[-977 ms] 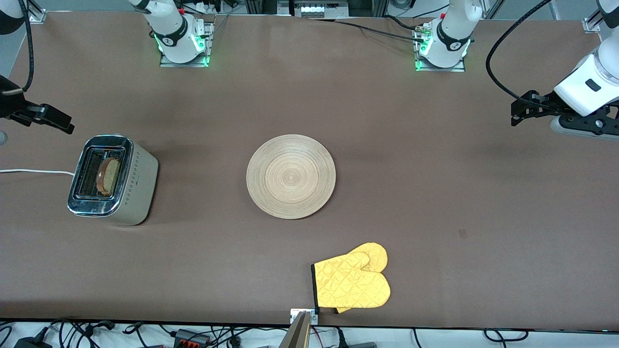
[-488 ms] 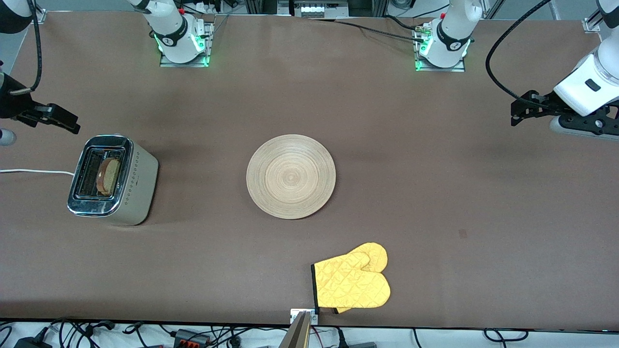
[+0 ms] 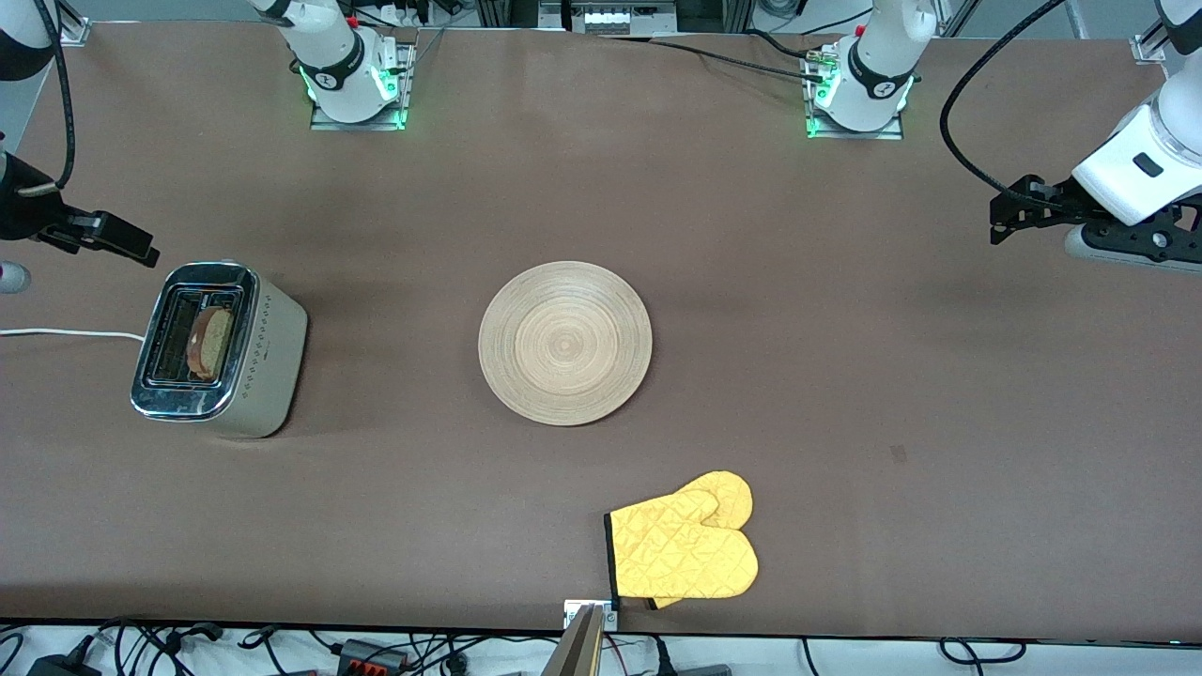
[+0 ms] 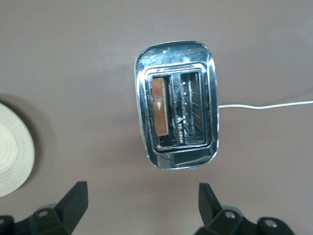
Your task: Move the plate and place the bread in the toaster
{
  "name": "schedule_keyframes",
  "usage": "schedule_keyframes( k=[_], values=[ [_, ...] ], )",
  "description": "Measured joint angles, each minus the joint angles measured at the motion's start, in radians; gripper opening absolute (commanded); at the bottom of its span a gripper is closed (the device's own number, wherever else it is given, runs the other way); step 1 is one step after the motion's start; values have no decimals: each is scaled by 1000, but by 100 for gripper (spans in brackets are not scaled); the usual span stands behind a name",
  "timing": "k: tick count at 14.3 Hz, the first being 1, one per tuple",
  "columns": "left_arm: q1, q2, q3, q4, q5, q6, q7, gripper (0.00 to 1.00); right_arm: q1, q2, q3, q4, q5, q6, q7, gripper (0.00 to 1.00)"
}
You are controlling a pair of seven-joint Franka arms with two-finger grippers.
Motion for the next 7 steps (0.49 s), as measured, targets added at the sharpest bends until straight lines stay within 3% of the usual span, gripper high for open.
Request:
schedule_keyframes(
  k=[7],
  values=[
    [-1,0,-1,0,0,-5,0,100,0,3,0,0,5,10,0,100]
  ],
)
